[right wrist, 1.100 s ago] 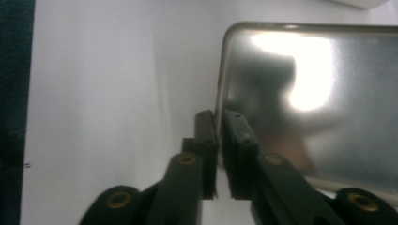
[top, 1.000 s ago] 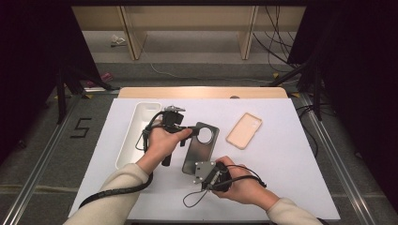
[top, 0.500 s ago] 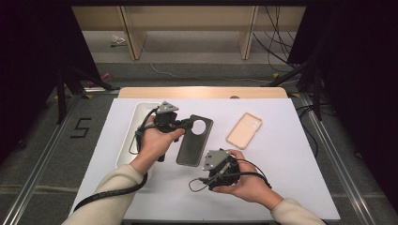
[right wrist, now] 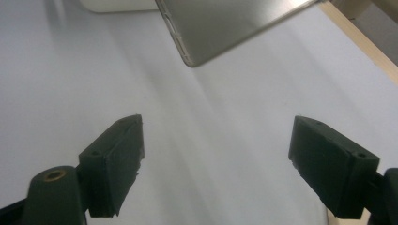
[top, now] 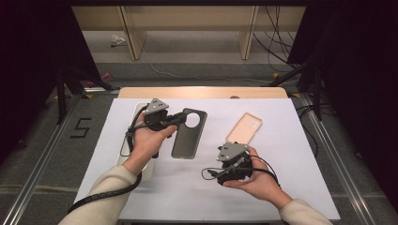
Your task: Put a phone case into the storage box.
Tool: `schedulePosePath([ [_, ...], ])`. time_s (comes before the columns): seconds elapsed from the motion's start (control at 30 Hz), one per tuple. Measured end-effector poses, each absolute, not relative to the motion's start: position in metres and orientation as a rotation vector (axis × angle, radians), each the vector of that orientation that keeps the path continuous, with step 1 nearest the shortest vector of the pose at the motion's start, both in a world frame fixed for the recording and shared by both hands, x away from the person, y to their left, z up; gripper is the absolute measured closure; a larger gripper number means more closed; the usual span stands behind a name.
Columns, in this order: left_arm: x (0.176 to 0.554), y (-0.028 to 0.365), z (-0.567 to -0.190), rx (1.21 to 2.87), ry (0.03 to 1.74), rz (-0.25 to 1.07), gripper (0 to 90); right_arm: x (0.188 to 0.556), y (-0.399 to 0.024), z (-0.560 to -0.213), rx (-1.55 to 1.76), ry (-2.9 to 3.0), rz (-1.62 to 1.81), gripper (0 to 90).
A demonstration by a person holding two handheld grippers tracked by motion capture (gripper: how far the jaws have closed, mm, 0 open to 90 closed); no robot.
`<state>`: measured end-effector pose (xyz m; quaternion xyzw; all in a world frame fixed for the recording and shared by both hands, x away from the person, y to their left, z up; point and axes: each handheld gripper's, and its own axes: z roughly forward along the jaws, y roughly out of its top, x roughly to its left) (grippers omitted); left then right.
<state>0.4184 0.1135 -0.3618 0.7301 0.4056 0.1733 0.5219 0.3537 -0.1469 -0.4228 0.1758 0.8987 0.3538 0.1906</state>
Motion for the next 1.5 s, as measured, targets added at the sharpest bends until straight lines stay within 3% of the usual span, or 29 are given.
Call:
schedulePosePath([
  [1.5, 0.434, 0.178, -0.326, 1.624, 0.967, 0.495, 81.8, 0.361, -0.19, -0.424, 0.713, 2.455, 1.108, 17.6],
])
